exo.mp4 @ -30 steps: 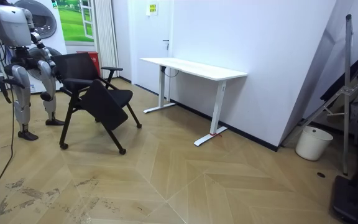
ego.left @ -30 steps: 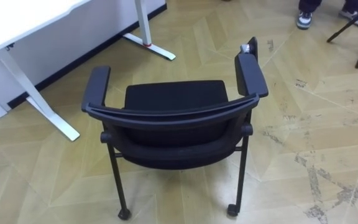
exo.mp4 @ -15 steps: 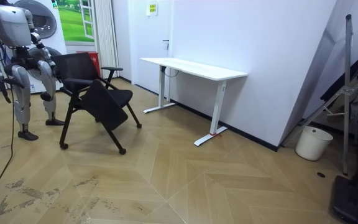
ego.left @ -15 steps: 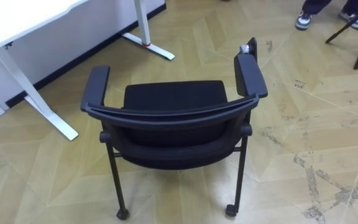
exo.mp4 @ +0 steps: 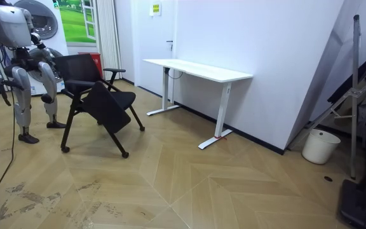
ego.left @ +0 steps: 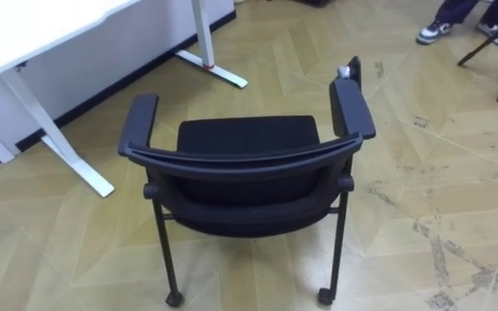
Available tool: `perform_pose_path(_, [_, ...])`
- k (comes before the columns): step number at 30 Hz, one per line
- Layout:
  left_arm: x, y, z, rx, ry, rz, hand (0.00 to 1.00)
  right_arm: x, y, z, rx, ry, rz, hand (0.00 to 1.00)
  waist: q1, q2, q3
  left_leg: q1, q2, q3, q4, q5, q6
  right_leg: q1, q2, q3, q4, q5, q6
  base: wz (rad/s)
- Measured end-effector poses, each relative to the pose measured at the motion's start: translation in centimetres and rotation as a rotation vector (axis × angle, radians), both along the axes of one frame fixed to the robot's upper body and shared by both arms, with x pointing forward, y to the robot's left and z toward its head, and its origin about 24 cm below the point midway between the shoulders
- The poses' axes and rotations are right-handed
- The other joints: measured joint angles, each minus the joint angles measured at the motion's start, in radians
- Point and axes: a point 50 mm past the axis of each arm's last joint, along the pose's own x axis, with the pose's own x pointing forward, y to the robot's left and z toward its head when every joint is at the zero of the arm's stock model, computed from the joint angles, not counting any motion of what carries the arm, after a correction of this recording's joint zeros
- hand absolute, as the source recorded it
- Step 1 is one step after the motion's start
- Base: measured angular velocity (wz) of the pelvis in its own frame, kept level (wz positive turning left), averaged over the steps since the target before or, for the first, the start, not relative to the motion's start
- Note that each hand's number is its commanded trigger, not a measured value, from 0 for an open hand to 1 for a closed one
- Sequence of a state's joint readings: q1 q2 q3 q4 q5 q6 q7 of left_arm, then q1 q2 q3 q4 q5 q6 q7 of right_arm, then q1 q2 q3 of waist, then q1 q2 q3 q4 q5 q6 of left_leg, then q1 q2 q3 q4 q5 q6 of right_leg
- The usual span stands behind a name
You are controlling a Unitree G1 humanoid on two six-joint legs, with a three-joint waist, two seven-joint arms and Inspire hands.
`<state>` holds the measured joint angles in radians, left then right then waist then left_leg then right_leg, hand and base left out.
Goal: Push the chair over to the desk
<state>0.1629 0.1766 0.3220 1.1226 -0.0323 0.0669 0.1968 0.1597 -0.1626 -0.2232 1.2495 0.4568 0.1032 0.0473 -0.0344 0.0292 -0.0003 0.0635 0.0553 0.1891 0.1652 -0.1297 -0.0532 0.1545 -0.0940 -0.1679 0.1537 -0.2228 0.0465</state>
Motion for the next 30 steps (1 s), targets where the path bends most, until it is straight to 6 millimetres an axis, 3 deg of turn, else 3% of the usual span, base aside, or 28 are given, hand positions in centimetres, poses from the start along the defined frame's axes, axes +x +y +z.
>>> perform_pose_path(4, [3.6, 2.5, 2.0, 0.158, -0.1, -0.063, 0.0, 0.0, -1.0, 0.3, -0.029, -0.008, -0.031, 0.0, 0.004, 0.012, 0.0033, 0.0, 0.0, -0.002, 0.0, -0.001, 0.0, 0.002, 0.0, -0.002, 0.0, 0.0, 0.0, 0.01])
perform_pose_path(5, [4.8, 3.2, 2.6, 0.21, -0.116, -0.095, 0.0, 0.1, -1.3, 0.4, -0.037, -0.01, -0.018, 0.0, 0.004, 0.024, -0.0002, 0.0, 0.0, -0.002, 0.0, -0.001, 0.0, 0.003, 0.0, -0.001, 0.0, 0.001, 0.0, 0.0])
perform_pose_path(8, [8.2, 4.9, 4.9, 0.338, -0.205, -0.156, 0.0, 0.2, -1.9, 0.6, -0.053, -0.007, -0.003, 0.0, 0.003, 0.025, 0.0006, -0.001, -0.001, -0.002, -0.001, -0.001, -0.001, 0.003, 0.0, -0.001, 0.001, 0.001, -0.001, 0.0])
perform_pose_path(10, [10.3, 5.5, 6.3, 0.416, -0.248, -0.213, 0.0, 0.2, -2.0, 0.6, -0.059, -0.005, 0.004, 0.0, 0.004, 0.032, 0.0014, -0.002, -0.001, -0.002, -0.001, -0.002, -0.001, 0.003, 0.0, -0.001, -0.001, 0.001, -0.001, 0.0])
perform_pose_path(11, [11.6, 5.7, 7.2, 0.459, -0.273, -0.246, 0.0, 0.4, -2.1, 0.6, -0.059, -0.01, 0.003, 0.0, 0.001, 0.044, -0.0035, -0.003, -0.001, -0.002, 0.0, -0.002, -0.001, 0.003, 0.0, 0.0, -0.001, 0.001, -0.001, 0.0])
perform_pose_path(14, [14.8, 5.9, 10.0, 0.561, -0.391, -0.308, 0.0, 0.9, -2.1, 0.7, -0.062, -0.02, 0.01, 0.0, -0.011, 0.047, -0.001, -0.006, -0.002, -0.002, 0.0, -0.002, -0.001, 0.0, 0.0, 0.001, -0.003, 0.001, -0.001, 0.0])
perform_pose_path(18, [18.6, 4.9, 14.0, 0.684, -0.546, -0.416, 0.0, 1.6, -2.1, 0.7, -0.059, -0.04, 0.012, 0.0, -0.02, 0.047, -0.0017, -0.016, -0.002, -0.002, 0.0, -0.002, -0.001, -0.009, 0.0, 0.002, -0.003, 0.001, -0.001, 0.0])
perform_pose_path(21, [20.5, 3.4, 16.2, 0.775, -0.606, -0.536, 0.0, 1.6, -1.7, 0.6, -0.049, -0.035, 0.02, 0.0, -0.03, 0.04, 0.0029, -0.017, -0.003, -0.006, -0.001, -0.002, -0.001, -0.009, 0.0, 0.001, -0.002, 0.001, -0.001, 0.01])
perform_pose_path(30, [23.2, -1.6, 17.4, 0.894, -0.542, -0.965, 0.0, 2.9, -1.0, 0.4, -0.032, -0.047, 0.115, 0.0, -0.077, 0.028, 0.0062, -0.038, -0.002, -0.002, 0.003, -0.002, -0.001, -0.033, 0.0, 0.003, 0.003, 0.003, -0.003, 0.0])
